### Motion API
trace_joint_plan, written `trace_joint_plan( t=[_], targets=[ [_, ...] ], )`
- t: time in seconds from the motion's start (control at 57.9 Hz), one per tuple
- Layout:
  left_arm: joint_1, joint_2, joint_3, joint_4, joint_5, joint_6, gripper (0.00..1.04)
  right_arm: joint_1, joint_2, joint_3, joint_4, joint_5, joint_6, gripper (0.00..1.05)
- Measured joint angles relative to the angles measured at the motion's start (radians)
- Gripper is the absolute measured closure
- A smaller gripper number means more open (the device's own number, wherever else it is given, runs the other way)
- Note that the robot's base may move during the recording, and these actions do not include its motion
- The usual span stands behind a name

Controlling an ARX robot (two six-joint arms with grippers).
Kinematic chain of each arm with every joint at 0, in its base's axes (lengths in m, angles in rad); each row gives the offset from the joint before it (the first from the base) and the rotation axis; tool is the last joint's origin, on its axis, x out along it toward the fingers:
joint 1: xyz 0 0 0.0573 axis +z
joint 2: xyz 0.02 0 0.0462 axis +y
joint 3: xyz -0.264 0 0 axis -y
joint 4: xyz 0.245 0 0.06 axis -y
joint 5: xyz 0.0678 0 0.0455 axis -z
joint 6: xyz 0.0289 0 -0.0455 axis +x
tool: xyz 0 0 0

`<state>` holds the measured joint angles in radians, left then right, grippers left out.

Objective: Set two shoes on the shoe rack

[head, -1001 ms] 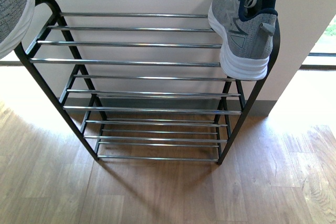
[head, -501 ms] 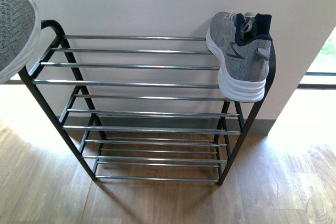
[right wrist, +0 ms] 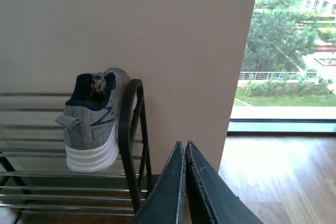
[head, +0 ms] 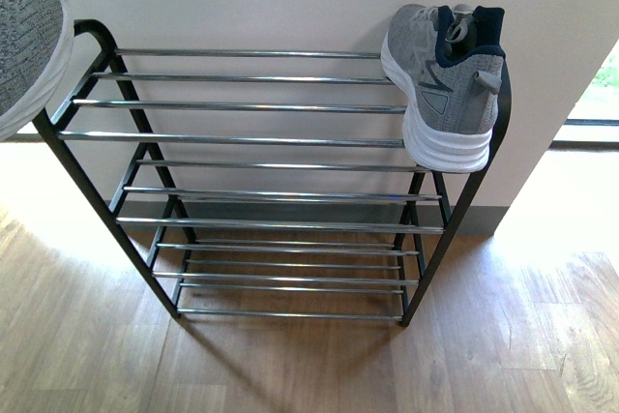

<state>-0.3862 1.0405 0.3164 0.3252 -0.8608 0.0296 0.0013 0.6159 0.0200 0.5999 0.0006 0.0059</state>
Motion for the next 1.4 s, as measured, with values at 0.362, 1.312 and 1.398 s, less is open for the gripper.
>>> trace_joint_plan(
  t=[0.362, 1.312, 1.398],
  targets=[
    [0.0, 0.0, 0.0, 0.0, 0.0, 0.0, 1.03, 0.0, -0.22, -0.001, -0.205, 0.0, 0.0, 1.03],
    [0.0, 0.0, 0.0, 0.0, 0.001, 0.0, 1.03, 0.0, -0.607, 0.0, -0.598, 0.0, -0.001, 0.94],
    [0.0, 0.0, 0.0, 0.0, 0.0, 0.0, 1.03, 0.0, -0.608, 0.0, -0.599, 0.0, -0.001, 0.8]
  ],
)
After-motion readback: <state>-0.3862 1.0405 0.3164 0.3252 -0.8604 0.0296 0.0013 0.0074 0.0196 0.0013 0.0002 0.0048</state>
